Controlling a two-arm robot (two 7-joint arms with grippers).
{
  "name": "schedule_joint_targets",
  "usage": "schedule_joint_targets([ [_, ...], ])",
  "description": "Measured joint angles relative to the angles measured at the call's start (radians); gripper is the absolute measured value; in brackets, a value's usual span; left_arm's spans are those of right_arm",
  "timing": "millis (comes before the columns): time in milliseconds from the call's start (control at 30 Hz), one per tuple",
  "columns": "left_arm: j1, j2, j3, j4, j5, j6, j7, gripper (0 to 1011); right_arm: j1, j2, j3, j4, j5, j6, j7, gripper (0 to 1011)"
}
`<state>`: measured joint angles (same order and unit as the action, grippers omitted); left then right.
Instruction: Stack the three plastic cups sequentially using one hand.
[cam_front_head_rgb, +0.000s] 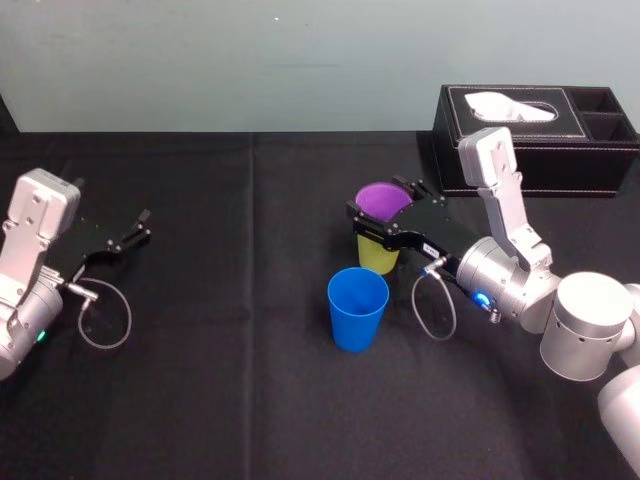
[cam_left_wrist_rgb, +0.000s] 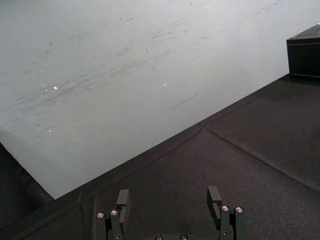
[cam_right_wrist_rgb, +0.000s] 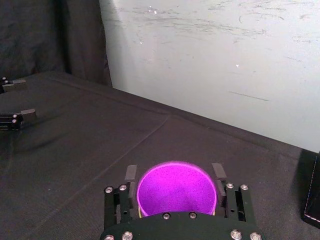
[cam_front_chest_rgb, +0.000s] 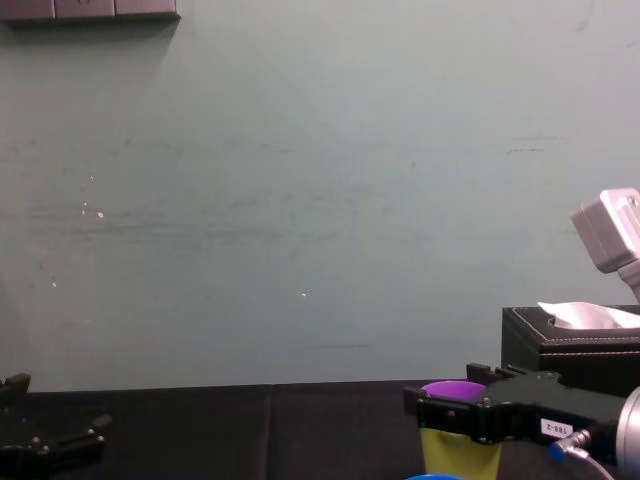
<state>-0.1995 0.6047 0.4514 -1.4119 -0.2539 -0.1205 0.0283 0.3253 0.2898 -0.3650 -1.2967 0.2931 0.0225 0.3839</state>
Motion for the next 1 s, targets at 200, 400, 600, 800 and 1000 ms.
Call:
schedule_joint_targets([
  [200, 0.0, 0.0, 0.0, 0.0, 0.0, 0.0, 0.0, 1011, 0.0, 0.0, 0.0, 0.0, 0.0, 0.001, 0.0, 1003],
  [400, 0.0, 0.0, 0.0, 0.0, 0.0, 0.0, 0.0, 1011, -0.001, 0.002, 0.001, -0.005, 0.001, -0.003, 0.003, 1003],
  [600, 0.0, 0.0, 0.0, 0.0, 0.0, 0.0, 0.0, 1011, -0.014, 0.017, 0.002, -0.043, 0.0, -0.022, 0.017, 1003],
  [800, 0.0, 0.0, 0.0, 0.0, 0.0, 0.0, 0.0, 1011, -0.047, 0.045, 0.022, -0.11, 0.016, -0.022, 0.024, 1003],
  [1000, 0.0, 0.0, 0.0, 0.0, 0.0, 0.0, 0.0, 1011, -0.11, 0.088, 0.043, -0.192, 0.048, -0.012, 0.039, 1003],
])
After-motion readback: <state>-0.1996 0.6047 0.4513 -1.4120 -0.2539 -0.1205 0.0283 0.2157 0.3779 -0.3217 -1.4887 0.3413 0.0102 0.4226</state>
